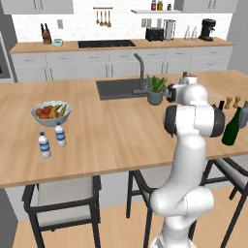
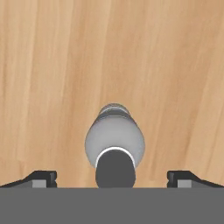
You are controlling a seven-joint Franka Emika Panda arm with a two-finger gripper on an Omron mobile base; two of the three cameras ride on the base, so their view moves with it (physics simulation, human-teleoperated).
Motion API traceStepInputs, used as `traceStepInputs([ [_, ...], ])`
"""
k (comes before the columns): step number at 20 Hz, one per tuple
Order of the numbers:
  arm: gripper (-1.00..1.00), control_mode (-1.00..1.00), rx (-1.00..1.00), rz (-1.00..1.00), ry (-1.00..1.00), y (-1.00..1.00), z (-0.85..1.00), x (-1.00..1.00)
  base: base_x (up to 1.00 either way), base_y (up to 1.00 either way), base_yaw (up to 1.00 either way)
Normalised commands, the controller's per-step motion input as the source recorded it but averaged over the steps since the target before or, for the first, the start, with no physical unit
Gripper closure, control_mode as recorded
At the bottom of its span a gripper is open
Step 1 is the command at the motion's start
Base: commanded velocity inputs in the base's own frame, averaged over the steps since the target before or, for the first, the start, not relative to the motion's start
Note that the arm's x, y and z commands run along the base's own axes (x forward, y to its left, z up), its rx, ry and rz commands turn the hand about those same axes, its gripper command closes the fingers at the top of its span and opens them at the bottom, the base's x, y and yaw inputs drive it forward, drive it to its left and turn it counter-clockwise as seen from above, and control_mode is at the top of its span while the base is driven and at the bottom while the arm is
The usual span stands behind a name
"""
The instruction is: Move the plastic bottles in the middle to the plastics group, and the glass bottles in the middle to the glass group.
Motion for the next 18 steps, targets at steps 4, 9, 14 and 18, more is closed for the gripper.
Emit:
traceStepInputs([
  [4,-1.00,-1.00,0.00,0.00,0.00,0.00,-0.22,0.24,0.00,0.00,0.00],
  [9,-1.00,-1.00,0.00,0.00,0.00,0.00,-0.16,0.24,0.00,0.00,0.00],
  [14,-1.00,-1.00,0.00,0.00,0.00,-0.04,-0.06,0.01,0.00,0.00,0.00],
  [18,-1.00,-1.00,0.00,0.00,-0.01,0.00,-0.19,-0.18,0.00,0.00,0.00],
])
